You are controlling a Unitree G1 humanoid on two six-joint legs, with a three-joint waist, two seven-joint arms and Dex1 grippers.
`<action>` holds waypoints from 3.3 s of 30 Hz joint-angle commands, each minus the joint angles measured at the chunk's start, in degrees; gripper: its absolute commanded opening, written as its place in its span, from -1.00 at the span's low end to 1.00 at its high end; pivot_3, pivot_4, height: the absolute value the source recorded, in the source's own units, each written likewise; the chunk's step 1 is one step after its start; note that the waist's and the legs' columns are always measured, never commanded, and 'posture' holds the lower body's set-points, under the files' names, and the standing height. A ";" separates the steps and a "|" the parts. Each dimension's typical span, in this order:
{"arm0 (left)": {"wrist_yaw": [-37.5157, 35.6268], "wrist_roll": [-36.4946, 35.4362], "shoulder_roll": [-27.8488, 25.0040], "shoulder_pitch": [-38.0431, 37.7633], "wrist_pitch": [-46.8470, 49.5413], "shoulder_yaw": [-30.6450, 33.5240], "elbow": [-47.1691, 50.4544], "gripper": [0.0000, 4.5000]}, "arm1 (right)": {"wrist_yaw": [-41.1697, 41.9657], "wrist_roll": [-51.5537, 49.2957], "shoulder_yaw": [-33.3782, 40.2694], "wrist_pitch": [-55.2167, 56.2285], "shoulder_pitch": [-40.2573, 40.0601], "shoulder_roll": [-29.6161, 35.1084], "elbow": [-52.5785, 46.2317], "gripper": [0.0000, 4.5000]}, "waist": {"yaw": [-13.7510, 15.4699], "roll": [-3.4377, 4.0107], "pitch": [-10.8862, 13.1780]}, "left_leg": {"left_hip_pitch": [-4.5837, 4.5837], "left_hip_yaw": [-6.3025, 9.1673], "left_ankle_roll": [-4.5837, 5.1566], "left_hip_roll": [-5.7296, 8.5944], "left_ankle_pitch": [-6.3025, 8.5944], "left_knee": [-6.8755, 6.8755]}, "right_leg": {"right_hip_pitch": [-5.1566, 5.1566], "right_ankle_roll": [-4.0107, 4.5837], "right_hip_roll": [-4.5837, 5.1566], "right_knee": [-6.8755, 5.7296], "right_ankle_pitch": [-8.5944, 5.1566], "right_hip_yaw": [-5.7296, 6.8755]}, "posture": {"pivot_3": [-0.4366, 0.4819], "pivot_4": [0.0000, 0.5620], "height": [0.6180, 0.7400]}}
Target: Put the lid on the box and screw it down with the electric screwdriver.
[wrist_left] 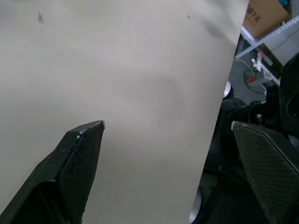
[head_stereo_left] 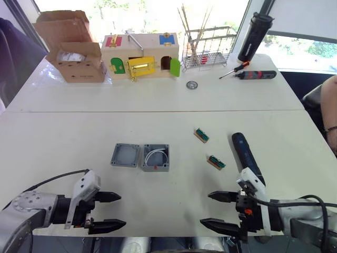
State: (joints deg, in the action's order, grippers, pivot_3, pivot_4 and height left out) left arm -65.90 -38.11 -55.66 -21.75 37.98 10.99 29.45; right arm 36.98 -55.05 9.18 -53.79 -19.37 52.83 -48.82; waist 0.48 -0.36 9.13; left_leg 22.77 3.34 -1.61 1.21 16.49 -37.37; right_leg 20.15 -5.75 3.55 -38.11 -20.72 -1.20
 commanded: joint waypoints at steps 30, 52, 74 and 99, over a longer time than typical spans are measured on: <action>-6.32 7.79 -7.85 50.20 5.49 -14.22 -16.36 1.00 | -12.80 -26.99 6.94 -3.32 21.15 6.56 1.81 0.97 | 0.02 -0.12 0.02 | 0.27 0.10 0.00 0.03 -0.01 -0.20 | 0.15 -0.02 -0.05 -0.07 0.01 0.18 | -0.05 -0.47 1.00; -19.17 27.74 7.73 69.67 -0.13 -46.87 -16.09 1.00 | -22.13 -10.39 -2.00 -0.64 18.40 1.03 -4.40 0.97 | -0.65 -0.15 0.06 | 0.69 0.15 0.09 0.00 0.05 -0.85 | 0.34 -0.03 -0.29 -0.26 0.00 0.05 | -0.05 -0.47 1.00; -20.10 38.75 14.92 71.60 -12.90 -49.15 -27.30 -0.98 | -26.35 -8.33 -2.63 1.13 16.64 -2.01 -5.87 1.00 | -0.50 -0.09 0.00 | 0.64 0.16 0.29 0.09 0.16 -0.88 | 0.26 -0.05 -0.25 -0.25 0.00 0.04 | -0.05 -0.47 1.00; -26.60 23.03 19.66 92.25 -56.99 -70.42 -59.38 -0.98 | -32.42 -7.41 -2.31 1.91 11.20 -4.65 -9.24 1.00 | -1.21 -0.14 0.03 | 0.70 0.17 0.24 0.13 0.12 -0.93 | 0.34 -0.08 -0.23 -0.29 -0.01 0.09 | -0.05 -0.47 1.00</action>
State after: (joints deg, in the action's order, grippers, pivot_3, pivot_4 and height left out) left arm -91.66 -13.24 -35.87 69.16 -17.65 -59.27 -29.91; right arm 4.84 -62.13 6.07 -52.98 -8.16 48.39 -55.82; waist -0.72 -0.50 9.16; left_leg 23.47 3.51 -1.37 1.37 16.61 -38.30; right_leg 20.48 -5.83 3.34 -38.40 -20.73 -1.12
